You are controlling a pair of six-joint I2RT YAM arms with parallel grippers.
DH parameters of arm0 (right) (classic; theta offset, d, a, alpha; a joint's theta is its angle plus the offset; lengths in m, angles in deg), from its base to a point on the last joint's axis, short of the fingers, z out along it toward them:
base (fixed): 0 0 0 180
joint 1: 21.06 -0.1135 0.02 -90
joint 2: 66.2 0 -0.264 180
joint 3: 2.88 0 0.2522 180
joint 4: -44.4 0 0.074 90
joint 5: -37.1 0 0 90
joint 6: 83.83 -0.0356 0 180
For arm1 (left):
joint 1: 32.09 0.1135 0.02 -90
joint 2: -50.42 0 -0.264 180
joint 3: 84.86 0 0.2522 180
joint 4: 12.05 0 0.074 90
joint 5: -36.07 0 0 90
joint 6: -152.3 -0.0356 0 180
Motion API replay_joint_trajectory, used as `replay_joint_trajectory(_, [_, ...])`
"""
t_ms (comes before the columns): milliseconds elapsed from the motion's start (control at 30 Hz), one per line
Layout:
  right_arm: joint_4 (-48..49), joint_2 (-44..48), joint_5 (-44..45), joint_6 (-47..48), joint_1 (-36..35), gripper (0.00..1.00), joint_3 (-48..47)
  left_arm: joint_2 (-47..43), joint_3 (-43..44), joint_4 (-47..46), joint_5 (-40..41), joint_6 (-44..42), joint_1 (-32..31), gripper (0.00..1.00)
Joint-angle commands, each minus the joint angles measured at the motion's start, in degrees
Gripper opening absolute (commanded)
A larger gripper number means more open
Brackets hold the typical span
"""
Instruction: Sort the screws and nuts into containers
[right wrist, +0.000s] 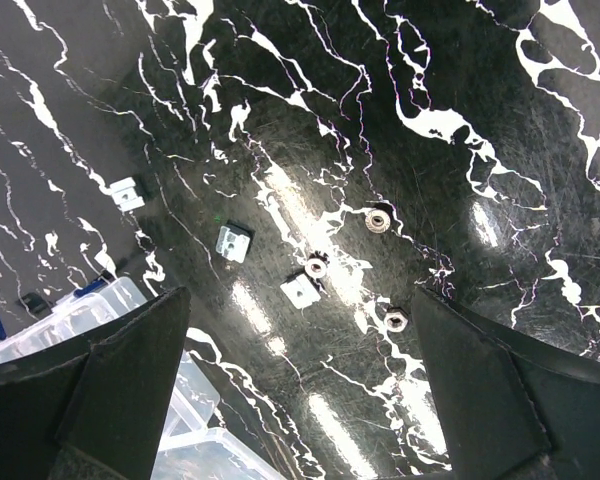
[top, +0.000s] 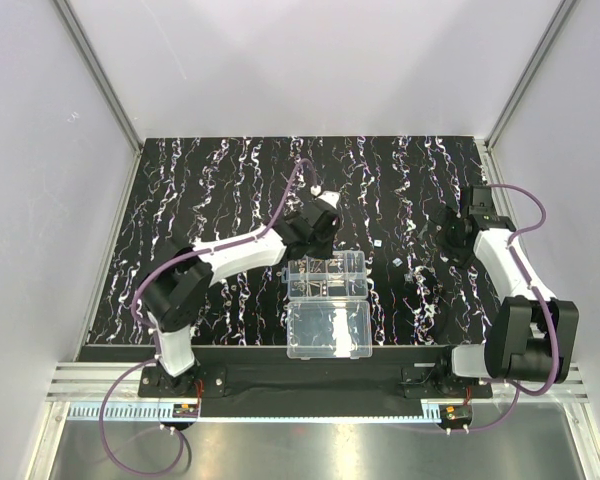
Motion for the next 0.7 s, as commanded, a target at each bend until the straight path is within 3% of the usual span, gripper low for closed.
replay_joint_trajectory(0, [0.69, 2.56, -0.77, 0.25, -0.16, 1.00, 0.20, 1.57, 2.61, -2.44, 0.09, -0.09, -0.73, 0.05])
replay_joint_trajectory(300, [1.04, 2.39, -1.30, 0.07, -0.16, 1.00, 0.64, 3.60, 3.23, -1.29, -0.26, -1.33, -2.22, 0.09])
replay_joint_trajectory(433, [1.22, 2.39, -2.18, -0.02, -0.16, 1.00, 0.82, 1.93, 3.41, -0.76, 0.53, -1.85, -2.40, 0.28])
replay_joint_trajectory(567, [1.40, 2.39, -2.79, 0.16, -0.16, 1.00, 0.56, -0.62, 3.85, -0.15, 0.79, -2.38, -2.40, 0.55])
replay_joint_trajectory(633, [2.01, 2.56, -3.06, 0.07, -0.16, 1.00, 0.56, -1.76, 4.37, 0.64, 1.23, -2.03, -2.31, 0.59])
replay_joint_trajectory(667, [2.27, 2.91, -3.14, 0.07, -0.16, 1.00, 0.73, -2.98, 4.55, 1.69, 1.58, -1.94, -2.22, 0.67])
